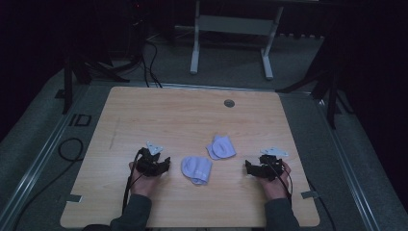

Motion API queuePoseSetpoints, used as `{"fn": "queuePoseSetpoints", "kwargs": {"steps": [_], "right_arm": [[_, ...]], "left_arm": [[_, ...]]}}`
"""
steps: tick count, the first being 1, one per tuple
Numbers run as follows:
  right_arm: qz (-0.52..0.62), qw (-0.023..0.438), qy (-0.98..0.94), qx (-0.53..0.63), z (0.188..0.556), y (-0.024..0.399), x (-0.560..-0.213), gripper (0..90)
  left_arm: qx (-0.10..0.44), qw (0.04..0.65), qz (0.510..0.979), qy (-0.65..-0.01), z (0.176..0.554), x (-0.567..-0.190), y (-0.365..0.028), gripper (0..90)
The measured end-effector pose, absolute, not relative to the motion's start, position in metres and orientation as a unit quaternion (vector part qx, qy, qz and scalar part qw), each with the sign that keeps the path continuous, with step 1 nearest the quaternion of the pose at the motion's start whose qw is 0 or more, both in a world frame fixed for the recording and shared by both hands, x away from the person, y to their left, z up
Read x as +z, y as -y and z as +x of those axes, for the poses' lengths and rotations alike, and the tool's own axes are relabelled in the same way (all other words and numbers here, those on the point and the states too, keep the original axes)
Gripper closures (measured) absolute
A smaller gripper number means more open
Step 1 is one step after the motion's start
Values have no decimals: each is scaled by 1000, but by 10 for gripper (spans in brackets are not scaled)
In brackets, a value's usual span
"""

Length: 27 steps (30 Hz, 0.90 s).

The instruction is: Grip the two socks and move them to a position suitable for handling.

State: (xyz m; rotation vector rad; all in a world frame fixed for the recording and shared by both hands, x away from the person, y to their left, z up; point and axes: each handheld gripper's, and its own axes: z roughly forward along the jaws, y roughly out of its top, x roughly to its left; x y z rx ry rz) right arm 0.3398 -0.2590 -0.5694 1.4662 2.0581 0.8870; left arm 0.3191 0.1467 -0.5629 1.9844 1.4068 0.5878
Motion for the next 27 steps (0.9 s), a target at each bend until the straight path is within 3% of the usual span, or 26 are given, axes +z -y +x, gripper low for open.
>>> {"fn": "queuePoseSetpoints", "kwargs": {"steps": [12,27], "right_arm": [[530,230,-749,324,338,260,-569,139],[530,229,-749,325,337,260,-569,141]], "left_arm": [[222,312,754,-534,319,-562,-146,472],[196,322,753,-540,316,-557,-147,576]]}}
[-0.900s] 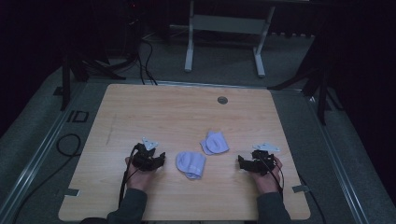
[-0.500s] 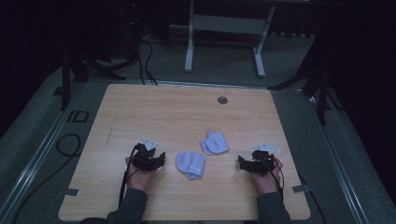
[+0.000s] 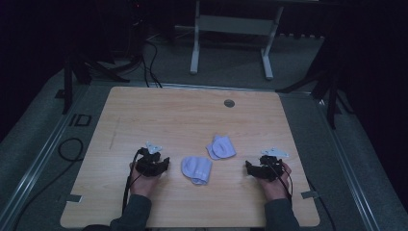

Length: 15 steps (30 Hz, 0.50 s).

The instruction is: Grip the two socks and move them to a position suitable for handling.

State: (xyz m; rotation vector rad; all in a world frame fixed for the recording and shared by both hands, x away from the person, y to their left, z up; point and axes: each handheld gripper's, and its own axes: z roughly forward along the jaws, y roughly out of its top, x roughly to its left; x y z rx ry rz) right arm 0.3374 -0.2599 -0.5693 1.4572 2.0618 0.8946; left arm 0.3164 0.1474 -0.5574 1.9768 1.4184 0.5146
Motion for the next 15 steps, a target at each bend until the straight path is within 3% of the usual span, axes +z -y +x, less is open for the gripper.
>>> {"fn": "queuePoseSetpoints", "kwargs": {"steps": [15], "right_arm": [[530,229,-749,325,337,260,-569,141]], "left_arm": [[172,356,760,-516,305,-539,-133,569]]}}
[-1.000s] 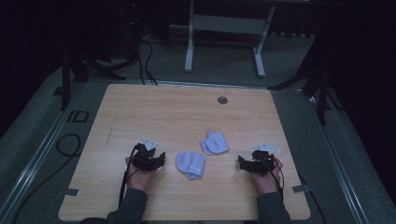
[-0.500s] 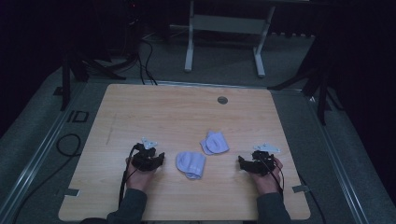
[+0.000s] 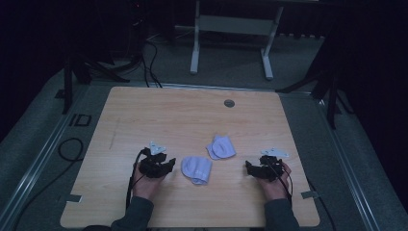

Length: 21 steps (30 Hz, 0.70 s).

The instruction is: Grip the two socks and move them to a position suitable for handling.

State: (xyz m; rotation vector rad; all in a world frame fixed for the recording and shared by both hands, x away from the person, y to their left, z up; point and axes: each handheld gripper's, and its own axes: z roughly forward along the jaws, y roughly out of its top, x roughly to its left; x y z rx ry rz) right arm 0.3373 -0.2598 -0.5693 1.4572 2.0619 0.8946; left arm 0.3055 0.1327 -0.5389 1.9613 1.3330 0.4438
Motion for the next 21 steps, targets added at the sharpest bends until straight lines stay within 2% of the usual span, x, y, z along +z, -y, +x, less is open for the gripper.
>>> {"fn": "queuePoseSetpoints", "kwargs": {"steps": [21], "right_arm": [[522,229,-752,329,335,260,-569,184]], "left_arm": [[158,347,783,-492,305,-542,-108,571]]}}
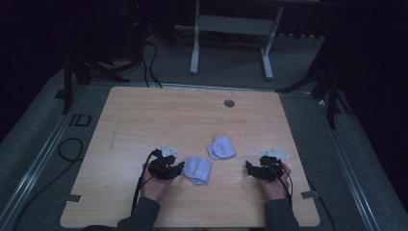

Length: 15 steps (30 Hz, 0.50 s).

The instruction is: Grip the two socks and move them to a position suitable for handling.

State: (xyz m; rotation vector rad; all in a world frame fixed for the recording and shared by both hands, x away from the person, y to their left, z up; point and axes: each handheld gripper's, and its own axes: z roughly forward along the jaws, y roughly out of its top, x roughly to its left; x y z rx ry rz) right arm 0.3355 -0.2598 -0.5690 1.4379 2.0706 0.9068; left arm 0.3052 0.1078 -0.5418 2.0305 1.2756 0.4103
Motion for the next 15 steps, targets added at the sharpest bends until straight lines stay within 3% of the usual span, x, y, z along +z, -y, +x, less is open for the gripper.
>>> {"fn": "queuePoseSetpoints", "kwargs": {"steps": [15], "right_arm": [[522,229,-752,330,335,260,-569,184]], "left_arm": [[148,336,794,-484,306,-548,-97,576]]}}
